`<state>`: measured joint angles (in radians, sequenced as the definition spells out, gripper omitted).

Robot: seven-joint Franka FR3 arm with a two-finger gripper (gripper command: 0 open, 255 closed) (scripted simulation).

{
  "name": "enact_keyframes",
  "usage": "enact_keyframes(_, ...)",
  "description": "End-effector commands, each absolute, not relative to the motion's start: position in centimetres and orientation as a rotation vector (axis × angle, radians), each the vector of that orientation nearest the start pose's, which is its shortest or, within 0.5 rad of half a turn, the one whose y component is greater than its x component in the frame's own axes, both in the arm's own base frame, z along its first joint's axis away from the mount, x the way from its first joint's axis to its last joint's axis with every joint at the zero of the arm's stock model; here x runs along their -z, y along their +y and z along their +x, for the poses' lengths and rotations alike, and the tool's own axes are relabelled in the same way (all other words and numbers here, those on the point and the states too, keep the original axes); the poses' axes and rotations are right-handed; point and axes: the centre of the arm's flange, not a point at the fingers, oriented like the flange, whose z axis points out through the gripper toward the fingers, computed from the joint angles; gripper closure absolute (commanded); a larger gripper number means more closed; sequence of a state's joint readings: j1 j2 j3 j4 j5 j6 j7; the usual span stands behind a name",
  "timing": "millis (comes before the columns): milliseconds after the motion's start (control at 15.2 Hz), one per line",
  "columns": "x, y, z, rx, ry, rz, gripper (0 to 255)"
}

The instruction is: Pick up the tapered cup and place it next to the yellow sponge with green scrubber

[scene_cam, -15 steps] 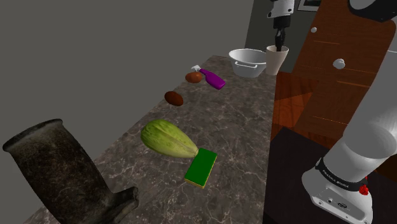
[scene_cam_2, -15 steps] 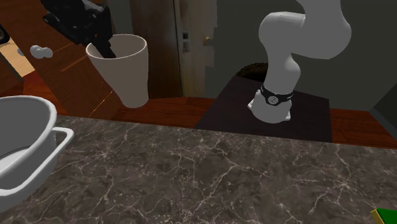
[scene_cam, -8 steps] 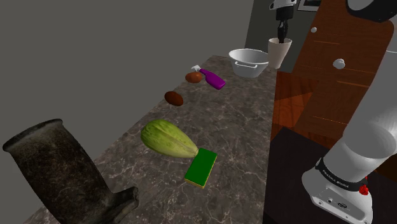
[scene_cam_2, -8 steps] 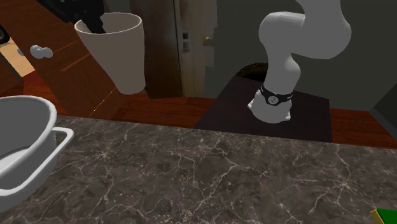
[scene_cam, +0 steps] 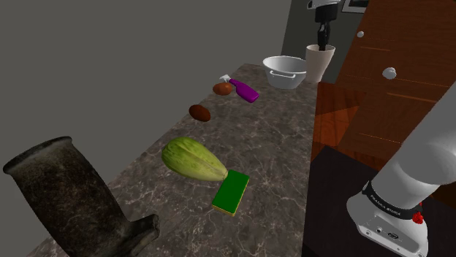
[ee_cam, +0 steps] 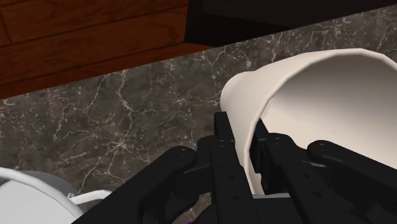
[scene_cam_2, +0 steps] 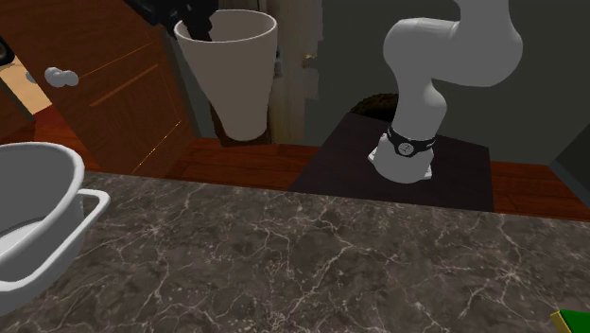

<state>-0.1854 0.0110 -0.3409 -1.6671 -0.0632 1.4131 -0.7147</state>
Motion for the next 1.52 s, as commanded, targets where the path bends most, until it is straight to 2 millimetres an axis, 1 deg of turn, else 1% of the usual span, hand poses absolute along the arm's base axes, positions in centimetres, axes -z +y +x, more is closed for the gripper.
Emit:
enact_keyframes(0,-56.2,-24.9,45.0,-0.386,-0.279,-3.006,255)
enact_keyframes(1452,-56.2,2.9,36.9,-0.386,-0.279,-3.006,255)
